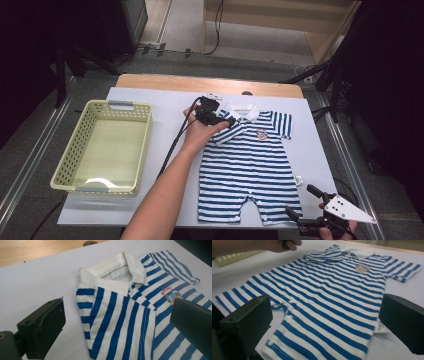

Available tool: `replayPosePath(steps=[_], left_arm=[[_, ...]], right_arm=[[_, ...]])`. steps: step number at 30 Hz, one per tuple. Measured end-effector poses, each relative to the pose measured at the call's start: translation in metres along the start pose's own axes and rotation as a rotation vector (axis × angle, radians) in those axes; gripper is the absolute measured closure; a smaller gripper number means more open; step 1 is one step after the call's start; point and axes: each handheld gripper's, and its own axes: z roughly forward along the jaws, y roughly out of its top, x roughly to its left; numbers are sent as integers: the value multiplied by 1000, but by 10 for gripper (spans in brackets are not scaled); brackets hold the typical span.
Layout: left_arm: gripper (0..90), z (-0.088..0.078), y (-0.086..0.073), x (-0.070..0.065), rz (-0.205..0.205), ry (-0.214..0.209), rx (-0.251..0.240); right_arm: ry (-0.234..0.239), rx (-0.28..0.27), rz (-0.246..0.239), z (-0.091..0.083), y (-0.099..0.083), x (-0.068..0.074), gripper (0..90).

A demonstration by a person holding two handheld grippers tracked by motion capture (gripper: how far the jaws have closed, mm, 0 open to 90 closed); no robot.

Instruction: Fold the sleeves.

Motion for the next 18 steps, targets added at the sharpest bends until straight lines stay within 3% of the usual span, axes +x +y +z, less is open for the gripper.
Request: replayPosePath(steps=[2, 3, 6, 11, 13, 15, 18], left_arm=[[4, 3, 1, 3, -11, 3, 7], [5, 5, 1, 4, -13, 25, 5], [63, 8, 0, 8, -22, 37, 15], [218, 12, -2, 15, -65, 54, 24], [293, 13, -2, 20, -100, 83, 31], [361, 14, -2, 25, -135, 89, 35], [419, 16, -4, 25, -119, 87, 36]], right_arm=[[17, -7, -10, 3, 3, 8, 0], [27, -6, -11, 4, 4, 11, 0], [69, -17, 5, 10, 11, 27, 0], [129, -16, -31, 20, 21, 57, 0], [155, -5, -45, 26, 24, 68, 0], [164, 5, -48, 33, 26, 79, 41], [178, 32, -58, 45, 28, 93, 118]])
